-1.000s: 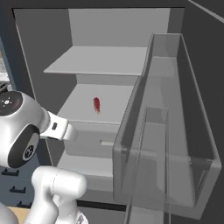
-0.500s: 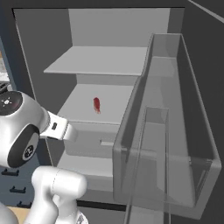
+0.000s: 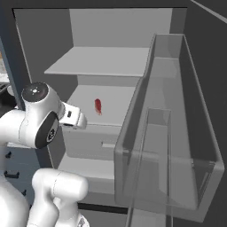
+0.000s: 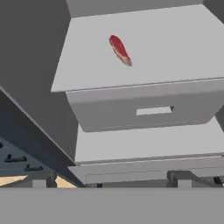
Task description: Place one bell pepper and one steak in each tupperware on the nearby counter, to pack two identical lunches.
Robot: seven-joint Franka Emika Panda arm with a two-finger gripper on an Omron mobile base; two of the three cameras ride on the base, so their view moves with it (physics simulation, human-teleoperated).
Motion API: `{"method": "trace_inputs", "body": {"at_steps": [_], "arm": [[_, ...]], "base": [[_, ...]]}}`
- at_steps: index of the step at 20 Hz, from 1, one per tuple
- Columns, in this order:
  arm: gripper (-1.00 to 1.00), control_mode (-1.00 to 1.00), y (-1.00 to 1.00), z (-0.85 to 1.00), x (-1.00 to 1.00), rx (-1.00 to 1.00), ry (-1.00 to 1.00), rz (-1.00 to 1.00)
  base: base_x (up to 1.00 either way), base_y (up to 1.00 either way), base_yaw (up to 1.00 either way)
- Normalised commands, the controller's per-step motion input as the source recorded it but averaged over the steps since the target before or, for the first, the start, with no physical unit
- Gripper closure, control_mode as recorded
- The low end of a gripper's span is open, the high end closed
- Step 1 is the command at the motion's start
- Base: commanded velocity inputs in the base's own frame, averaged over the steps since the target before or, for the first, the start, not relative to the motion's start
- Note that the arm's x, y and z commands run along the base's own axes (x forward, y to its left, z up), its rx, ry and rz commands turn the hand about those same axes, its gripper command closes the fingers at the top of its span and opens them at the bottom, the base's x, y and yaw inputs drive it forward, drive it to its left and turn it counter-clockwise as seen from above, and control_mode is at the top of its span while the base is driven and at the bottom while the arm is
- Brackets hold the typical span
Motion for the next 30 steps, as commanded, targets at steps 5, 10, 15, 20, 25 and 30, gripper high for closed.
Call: {"method": "trace_inputs", "body": {"at_steps": [5,10,15,20,25,30], "arm": [[-1.0,-1.0,0.04,-0.57,0.9,-0.06,0.01,0.15],[-1.0,-1.0,-0.01,-0.13,0.88,0.0,-0.02,0.14],[-1.0,-1.0,0.0,-0.04,0.72,-0.02,0.03,0.07],[-1.0,-1.0,0.0,0.0,0.48,-0.05,0.11,0.0],[-1.0,-1.0,0.0,-0.26,0.52,-0.05,0.0,0.0],[-1.0,-1.0,0.0,-0.39,0.44,-0.03,0.0,0.0]], "base": [[0.0,0.0,0.0],[0.0,0.0,0.0],[0.0,0.0,0.0],[0.0,0.0,0.0],[0.0,0.0,0.0],[0.0,0.0,0.0]]}}
